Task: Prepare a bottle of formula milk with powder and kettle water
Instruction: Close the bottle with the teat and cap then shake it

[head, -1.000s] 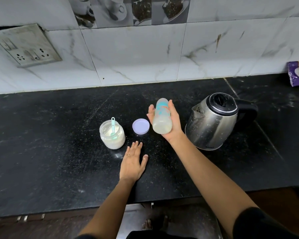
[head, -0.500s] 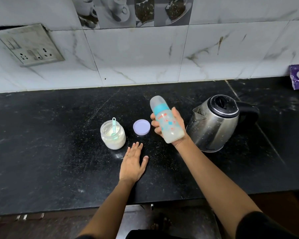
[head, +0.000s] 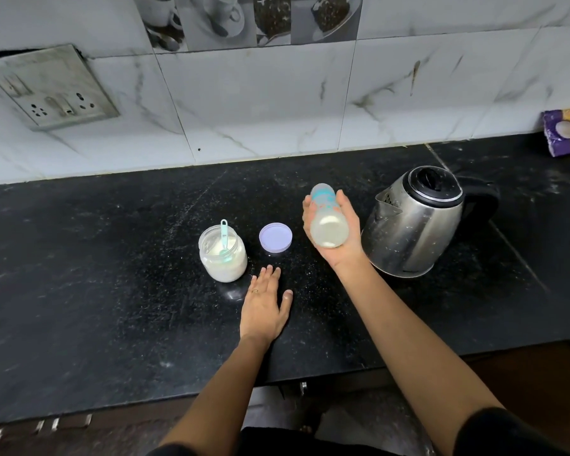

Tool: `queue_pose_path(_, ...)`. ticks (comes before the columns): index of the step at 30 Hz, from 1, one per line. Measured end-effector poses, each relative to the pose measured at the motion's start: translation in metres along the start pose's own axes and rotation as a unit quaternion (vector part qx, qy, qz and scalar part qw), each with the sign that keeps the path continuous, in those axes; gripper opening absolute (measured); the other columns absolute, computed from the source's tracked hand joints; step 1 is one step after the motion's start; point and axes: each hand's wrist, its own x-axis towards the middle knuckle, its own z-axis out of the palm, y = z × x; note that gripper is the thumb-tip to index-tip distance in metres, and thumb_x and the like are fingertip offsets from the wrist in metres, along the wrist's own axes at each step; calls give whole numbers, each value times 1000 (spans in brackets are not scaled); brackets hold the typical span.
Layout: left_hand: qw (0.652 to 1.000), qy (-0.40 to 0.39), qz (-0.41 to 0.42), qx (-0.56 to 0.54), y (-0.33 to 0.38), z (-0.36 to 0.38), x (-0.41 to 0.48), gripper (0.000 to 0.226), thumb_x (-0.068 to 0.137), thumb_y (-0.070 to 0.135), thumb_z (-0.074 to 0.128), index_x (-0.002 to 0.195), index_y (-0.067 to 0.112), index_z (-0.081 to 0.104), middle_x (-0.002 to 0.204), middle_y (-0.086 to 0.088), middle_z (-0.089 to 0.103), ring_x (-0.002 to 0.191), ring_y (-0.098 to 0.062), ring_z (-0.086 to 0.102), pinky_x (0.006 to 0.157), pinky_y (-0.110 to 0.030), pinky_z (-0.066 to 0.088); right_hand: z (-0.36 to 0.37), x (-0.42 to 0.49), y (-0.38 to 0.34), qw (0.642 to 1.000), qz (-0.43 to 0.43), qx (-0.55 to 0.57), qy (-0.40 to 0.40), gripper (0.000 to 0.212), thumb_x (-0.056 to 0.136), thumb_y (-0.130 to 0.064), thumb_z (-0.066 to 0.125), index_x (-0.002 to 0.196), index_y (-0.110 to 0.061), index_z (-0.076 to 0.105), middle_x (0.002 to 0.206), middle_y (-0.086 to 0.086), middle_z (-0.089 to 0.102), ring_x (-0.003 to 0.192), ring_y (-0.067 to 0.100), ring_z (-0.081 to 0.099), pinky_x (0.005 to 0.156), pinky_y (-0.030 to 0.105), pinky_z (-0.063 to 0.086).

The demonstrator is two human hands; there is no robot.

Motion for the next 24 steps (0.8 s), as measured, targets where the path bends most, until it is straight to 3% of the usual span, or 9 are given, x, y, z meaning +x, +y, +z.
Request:
queue_pose_path(4,1000,-1,4,8,-1,0,0,56,100,38,35,149,12,26,157,-6,22,146,-13,9,115,-20,-9,-7,-7,10,991,42,-112,-59,52,74,-24,74,112,1,48,97,15,61,62,23,61,52,32,54)
queue_pose_path(6,1000,-11,3,21,-1,1,2,59,100,40,32,150,11,20,158,-7,17,147,-14,6,116,-22,-8,-3,-9,13,988,28,-148,-27,52,69,-26,77,110,-2,55,94,11,61,58,20,60,51,29,53)
queue_pose_path(9,998,-27,-4,51,-3,2,2,66,98,47,23,151,9,10,159,-9,7,147,-17,0,118,-27,-7,-5,-3,17,991,-52,-89,89,62,71,-31,73,121,-7,45,97,10,62,60,18,62,54,27,54)
queue_pose_path(15,997,-37,-8,65,-2,2,2,69,96,49,16,151,8,6,160,-10,5,147,-17,-2,117,-27,-10,-1,-16,23,990,1,-143,-1,55,65,-27,77,111,-3,58,96,11,62,54,20,58,47,28,51)
queue_pose_path(19,997,-38,-11,61,0,0,3,66,99,45,23,151,9,7,160,-9,6,147,-16,-2,118,-28,-9,1,-9,26,989,-91,-29,111,59,69,-29,71,119,-6,49,100,12,60,71,22,62,61,31,56)
queue_pose_path(24,998,-39,-11,56,1,-1,3,66,100,45,27,152,9,7,160,-9,5,147,-16,-3,118,-27,-9,-3,-23,23,990,-28,-140,9,61,66,-26,77,116,-3,51,98,11,61,56,20,57,48,28,51)
